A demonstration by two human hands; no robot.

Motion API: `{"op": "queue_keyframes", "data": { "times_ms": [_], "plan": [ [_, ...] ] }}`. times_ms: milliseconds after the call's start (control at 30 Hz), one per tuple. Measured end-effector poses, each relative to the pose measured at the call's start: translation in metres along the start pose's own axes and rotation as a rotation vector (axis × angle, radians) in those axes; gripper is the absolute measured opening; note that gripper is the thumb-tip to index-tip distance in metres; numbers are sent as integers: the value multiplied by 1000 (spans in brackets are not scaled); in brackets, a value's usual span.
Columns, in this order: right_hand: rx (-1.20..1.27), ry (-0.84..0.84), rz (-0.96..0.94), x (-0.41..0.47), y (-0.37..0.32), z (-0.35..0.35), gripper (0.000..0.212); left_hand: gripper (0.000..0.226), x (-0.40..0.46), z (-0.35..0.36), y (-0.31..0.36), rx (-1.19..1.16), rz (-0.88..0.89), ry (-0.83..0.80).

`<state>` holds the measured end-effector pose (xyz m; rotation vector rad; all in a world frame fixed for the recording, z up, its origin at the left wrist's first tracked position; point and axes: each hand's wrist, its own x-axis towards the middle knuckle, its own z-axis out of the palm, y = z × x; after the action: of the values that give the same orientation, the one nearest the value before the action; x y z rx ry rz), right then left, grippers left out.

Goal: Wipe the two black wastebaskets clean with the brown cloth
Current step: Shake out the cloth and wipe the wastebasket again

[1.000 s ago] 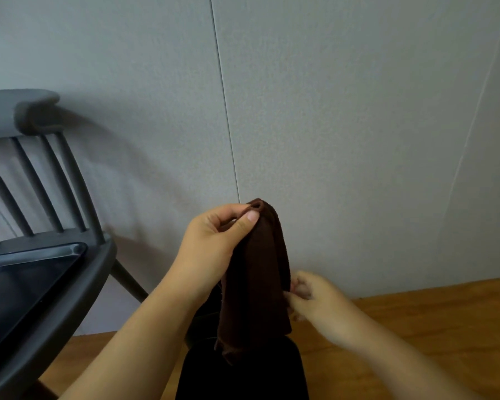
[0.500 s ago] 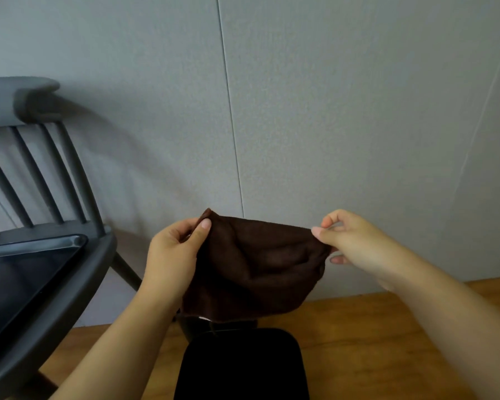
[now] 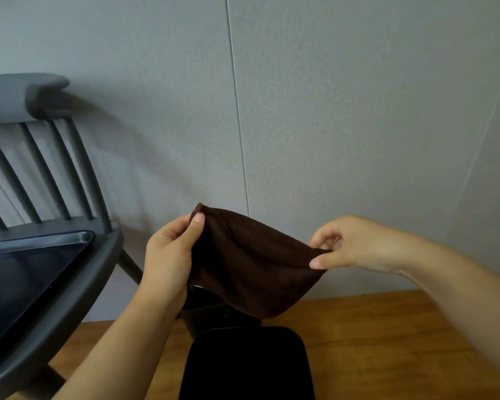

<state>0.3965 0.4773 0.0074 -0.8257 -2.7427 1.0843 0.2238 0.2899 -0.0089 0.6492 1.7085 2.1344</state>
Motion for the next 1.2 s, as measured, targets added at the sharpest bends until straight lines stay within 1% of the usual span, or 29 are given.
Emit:
{"op": "queue_keyframes", "data": {
  "times_ms": [33, 67, 100, 167, 200, 233, 267, 300, 333, 367, 400, 433, 500, 533, 567, 600, 667, 700, 767, 800, 867, 1000, 1133, 1200],
  "plan": [
    [-16, 41, 7, 1, 1, 0, 17, 21, -1, 0, 0, -2, 11, -4],
    [20, 75, 19, 3, 2, 3, 13, 21, -2, 0, 0, -8, 24, -12],
    [102, 105, 45, 5, 4, 6, 12, 21, -3, 0, -1, -15, 39, -23],
    [347, 182, 127, 9, 6, 16, 14, 20, -5, 0, -1, -16, 55, -44],
    [414, 251, 138, 9, 8, 22, 13, 20, -5, 0, -1, -12, 53, -53],
    [385, 331, 102, 9, 11, 27, 12, 20, -4, 0, -1, -11, 47, -58],
    [293, 409, 14, 9, 13, 31, 14, 20, -4, 0, -1, -18, 35, -58],
    [176, 464, -101, 7, 14, 32, 17, 20, -3, -1, 0, -27, 24, -54],
    [74, 477, -225, 5, 15, 32, 18, 21, -2, -2, 0, -37, 15, -52],
    [-23, 448, -331, 3, 14, 31, 21, 21, -1, -3, 1, -43, 11, -48],
    [-121, 381, -403, 2, 14, 30, 22, 21, 0, -4, 1, -44, 8, -41],
    [-201, 305, -421, 4, 15, 31, 22, 21, 1, -6, 1, -37, 7, -34],
    [-279, 185, -368, 3, 18, 34, 27, 21, 1, -7, 1, -28, 2, -27],
    [-363, 188, -389, 1, 20, 34, 22, 22, 1, -6, 1, -35, -2, -28],
    [-465, 223, -390, 1, 23, 33, 11, 22, 0, -7, 1, -42, -5, -28],
    [-451, 209, -391, 1, 25, 34, 5, 22, -1, -6, 2, -47, -9, -27],
    [-386, 136, -324, -3, 28, 32, 23, 21, -2, -7, 3, -62, -22, -24],
    [-407, 125, -308, -6, 26, 31, 28, 20, -2, -7, 3, -69, -27, -28],
    [-417, 98, -300, -10, 27, 27, 25, 20, -1, -8, 2, -63, -24, -33],
    [-393, 109, -304, -11, 29, 26, 22, 21, 0, -8, 1, -58, -20, -31],
    [-261, 176, -346, -13, 29, 27, 18, 21, 0, -9, -1, -55, -19, -31],
    [209, 340, -363, -13, 31, 29, 18, 23, 1, -9, -3, -93, -42, -37],
    [533, 367, -350, -12, 28, 28, 21, 22, 3, -9, -6, -217, -123, -40],
    [618, 356, -345, -13, 26, 26, 23, 23, 4, -10, -8, -231, -130, -50]
  ]
}}
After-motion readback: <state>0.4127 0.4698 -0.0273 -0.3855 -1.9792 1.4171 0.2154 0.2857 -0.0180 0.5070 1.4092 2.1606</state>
